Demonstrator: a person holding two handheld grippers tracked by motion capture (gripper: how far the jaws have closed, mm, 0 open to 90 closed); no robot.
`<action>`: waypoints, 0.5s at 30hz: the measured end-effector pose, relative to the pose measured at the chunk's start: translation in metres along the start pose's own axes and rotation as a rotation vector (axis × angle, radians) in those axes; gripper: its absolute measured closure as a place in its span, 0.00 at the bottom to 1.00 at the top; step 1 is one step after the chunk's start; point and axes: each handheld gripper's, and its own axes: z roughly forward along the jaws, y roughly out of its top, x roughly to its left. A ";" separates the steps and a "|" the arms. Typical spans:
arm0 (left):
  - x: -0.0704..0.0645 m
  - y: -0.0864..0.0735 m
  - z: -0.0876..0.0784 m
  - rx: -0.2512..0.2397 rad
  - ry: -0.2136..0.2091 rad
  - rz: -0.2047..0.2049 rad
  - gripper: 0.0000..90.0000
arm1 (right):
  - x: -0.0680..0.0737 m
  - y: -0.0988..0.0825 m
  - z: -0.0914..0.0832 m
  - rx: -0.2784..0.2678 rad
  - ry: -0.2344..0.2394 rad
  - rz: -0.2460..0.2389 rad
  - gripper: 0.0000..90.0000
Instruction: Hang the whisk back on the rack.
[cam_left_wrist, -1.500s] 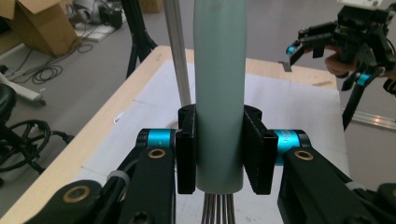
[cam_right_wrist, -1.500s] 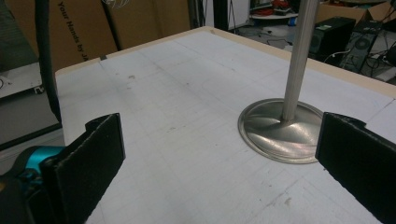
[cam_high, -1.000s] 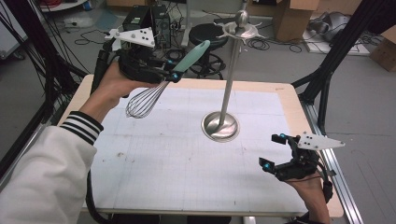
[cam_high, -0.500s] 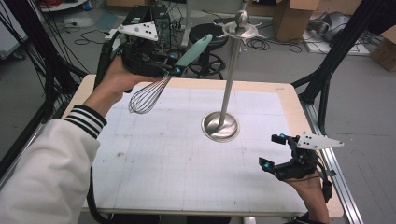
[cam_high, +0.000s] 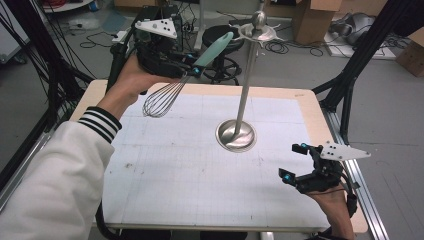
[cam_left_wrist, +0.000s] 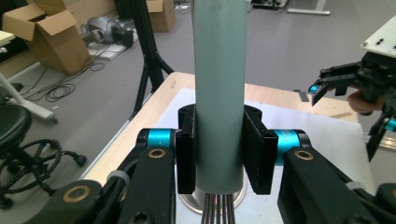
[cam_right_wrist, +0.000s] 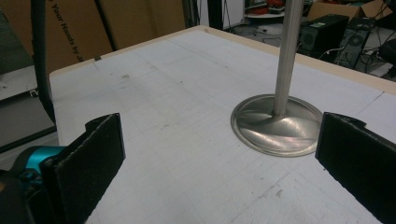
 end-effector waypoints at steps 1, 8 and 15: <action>0.000 0.000 0.000 -0.004 0.001 0.002 0.77 | 0.000 0.000 0.000 0.000 0.000 0.000 0.00; 0.000 0.004 0.007 0.011 -0.003 0.008 0.77 | -0.001 -0.001 0.000 0.000 -0.001 0.005 0.00; 0.000 0.004 0.015 0.019 -0.006 0.010 0.77 | -0.002 -0.001 -0.001 -0.004 0.000 0.009 0.00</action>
